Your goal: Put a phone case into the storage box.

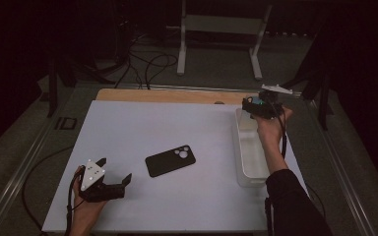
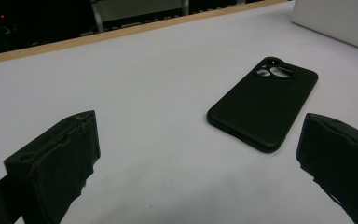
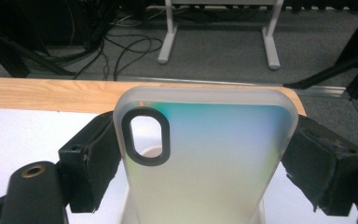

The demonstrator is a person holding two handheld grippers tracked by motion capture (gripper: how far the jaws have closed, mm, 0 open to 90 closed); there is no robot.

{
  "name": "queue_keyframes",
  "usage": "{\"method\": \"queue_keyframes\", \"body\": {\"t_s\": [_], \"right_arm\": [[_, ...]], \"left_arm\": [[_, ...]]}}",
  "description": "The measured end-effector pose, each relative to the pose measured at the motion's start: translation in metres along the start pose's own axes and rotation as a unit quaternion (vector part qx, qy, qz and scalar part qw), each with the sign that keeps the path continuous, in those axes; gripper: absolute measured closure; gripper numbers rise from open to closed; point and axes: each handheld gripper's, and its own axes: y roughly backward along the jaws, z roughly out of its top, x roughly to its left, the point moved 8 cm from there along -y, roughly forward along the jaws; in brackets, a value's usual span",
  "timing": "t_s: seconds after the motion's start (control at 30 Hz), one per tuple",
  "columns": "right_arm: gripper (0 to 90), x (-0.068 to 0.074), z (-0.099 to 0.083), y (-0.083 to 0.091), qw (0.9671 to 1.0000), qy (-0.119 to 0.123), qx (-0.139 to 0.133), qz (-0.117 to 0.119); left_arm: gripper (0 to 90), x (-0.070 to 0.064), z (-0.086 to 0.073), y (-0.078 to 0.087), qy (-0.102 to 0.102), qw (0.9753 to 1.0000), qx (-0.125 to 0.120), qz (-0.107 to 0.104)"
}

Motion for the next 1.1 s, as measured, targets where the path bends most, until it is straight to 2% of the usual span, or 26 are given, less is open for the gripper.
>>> {"method": "queue_keyframes", "body": {"t_s": [0.3,0.53,0.77,1.1], "right_arm": [[16.7,0.001,-0.013,-0.015,0.9997,-0.005,0.020,-0.008],[16.6,0.002,-0.020,-0.028,0.9993,0.000,0.031,-0.020],[16.6,0.001,-0.024,-0.035,0.9989,-0.008,0.037,-0.026],[15.7,0.002,-0.023,-0.041,0.9989,-0.007,0.036,-0.030]], "left_arm": [[0.0,0.000,0.000,0.000,0.000,1.0000,0.000,0.000],[0.0,0.000,0.000,0.000,0.002,1.0000,-0.001,-0.001],[0.0,0.000,0.000,0.000,0.002,1.0000,-0.001,-0.001],[0.0,0.000,0.000,0.000,0.002,1.0000,-0.001,-0.001]]}}
